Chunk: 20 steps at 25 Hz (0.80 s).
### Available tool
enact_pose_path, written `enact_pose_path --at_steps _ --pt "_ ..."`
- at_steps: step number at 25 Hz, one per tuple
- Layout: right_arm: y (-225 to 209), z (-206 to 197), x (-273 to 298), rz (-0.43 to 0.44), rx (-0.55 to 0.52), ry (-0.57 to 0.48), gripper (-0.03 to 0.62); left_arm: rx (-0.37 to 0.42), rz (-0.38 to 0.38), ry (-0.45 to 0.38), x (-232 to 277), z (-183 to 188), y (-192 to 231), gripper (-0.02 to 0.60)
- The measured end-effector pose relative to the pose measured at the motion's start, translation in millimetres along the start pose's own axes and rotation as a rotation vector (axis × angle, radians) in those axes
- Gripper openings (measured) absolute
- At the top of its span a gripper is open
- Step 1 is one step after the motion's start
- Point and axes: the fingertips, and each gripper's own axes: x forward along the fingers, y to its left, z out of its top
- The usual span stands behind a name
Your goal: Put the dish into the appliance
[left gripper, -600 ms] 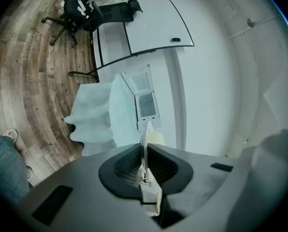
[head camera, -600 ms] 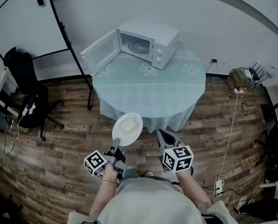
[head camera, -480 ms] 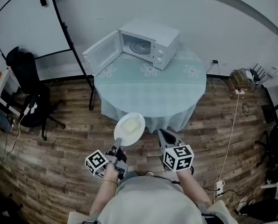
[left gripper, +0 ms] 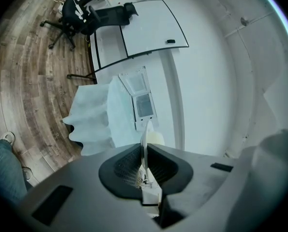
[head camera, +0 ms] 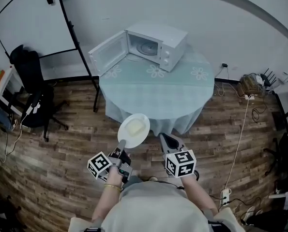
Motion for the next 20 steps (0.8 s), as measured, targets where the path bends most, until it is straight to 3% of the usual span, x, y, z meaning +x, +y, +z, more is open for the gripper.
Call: enact_pose_path --at_steps 20 --pt "-36 -6 11 -0.047 0.023 0.027 0.005 -0.004 0.029 0.0 35 -4 -3 0.038"
